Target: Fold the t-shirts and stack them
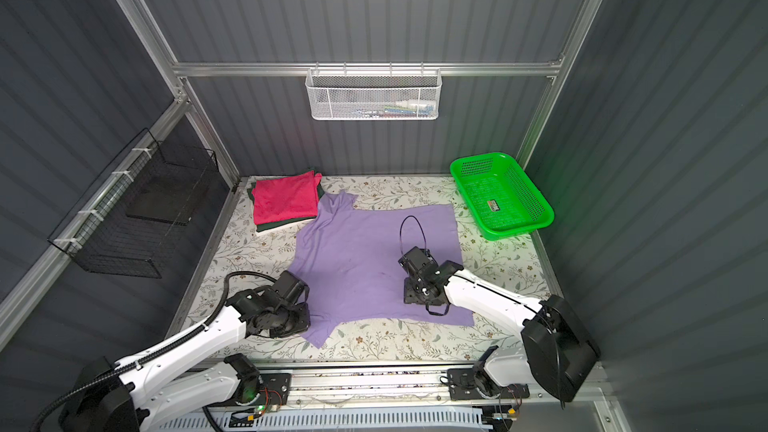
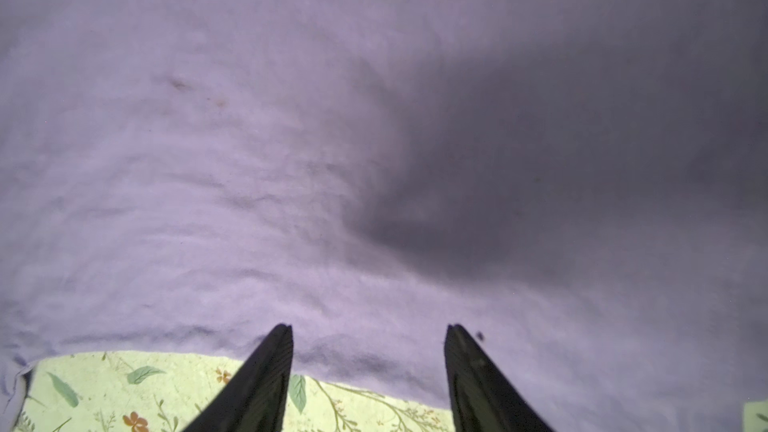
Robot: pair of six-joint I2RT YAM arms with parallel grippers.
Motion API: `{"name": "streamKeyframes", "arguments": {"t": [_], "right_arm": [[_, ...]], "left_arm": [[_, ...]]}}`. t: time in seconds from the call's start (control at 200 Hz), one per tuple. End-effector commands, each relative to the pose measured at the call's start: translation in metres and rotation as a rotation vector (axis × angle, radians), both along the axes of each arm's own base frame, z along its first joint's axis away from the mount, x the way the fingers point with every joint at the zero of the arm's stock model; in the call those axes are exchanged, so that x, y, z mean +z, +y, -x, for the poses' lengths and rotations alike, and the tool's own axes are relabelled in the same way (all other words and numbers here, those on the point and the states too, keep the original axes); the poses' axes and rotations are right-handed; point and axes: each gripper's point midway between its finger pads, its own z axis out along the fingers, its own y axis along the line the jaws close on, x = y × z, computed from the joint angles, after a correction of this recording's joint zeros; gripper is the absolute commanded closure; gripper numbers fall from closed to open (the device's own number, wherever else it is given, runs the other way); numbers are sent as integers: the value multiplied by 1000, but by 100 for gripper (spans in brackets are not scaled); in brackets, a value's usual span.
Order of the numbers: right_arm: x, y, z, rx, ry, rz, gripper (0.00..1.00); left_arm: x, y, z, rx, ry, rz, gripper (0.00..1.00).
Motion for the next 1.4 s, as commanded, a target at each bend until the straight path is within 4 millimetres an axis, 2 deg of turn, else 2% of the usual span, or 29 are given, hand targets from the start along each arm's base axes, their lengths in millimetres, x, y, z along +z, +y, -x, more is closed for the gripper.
{"name": "streamKeyframes", "arguments": {"t": [0.0,0.185,0.41,0.61,0.68,0.755,0.8,0.84,0.885,1.001,1.066,1.141,1.311,1.396], "right_arm": [[5,-21,-2,-63,-16,20,38],[14,-33,-6,-80,-36,-18,38],[14,-48,-10,-106,-43,-23,37],[17,-49,-21,-96,-48,-30,37],[19,-45,-26,-79,-52,-33,37],[20,-40,-32,-63,-47,-44,37],[22,-35,-34,-53,-46,-62,37],[23,-29,-35,-40,-44,-85,37],[23,-25,-36,-34,-44,-101,37],[20,-24,-35,-32,-44,-108,37],[17,-24,-33,-30,-35,-109,37],[15,-23,-31,-27,-27,-117,37],[12,-22,-28,-23,-24,-126,36],[11,-20,-29,-17,-19,-130,36]], "left_arm": [[-15,-14,14,-81,64,-18,72],[-29,-34,20,-167,99,-70,72],[-25,-56,54,-285,193,2,72],[-12,-48,74,-288,269,16,73],[4,-53,66,-303,219,31,72],[33,-55,40,-286,69,18,70],[49,-49,25,-241,-16,-7,70],[55,-42,18,-208,-51,-32,70],[49,-33,22,-195,-24,-65,70],[15,-10,42,-185,106,-185,70],[6,-3,44,-167,113,-206,70],[4,3,39,-139,83,-232,70],[14,28,26,-84,26,-373,69],[9,37,24,-58,39,-395,69]]}}
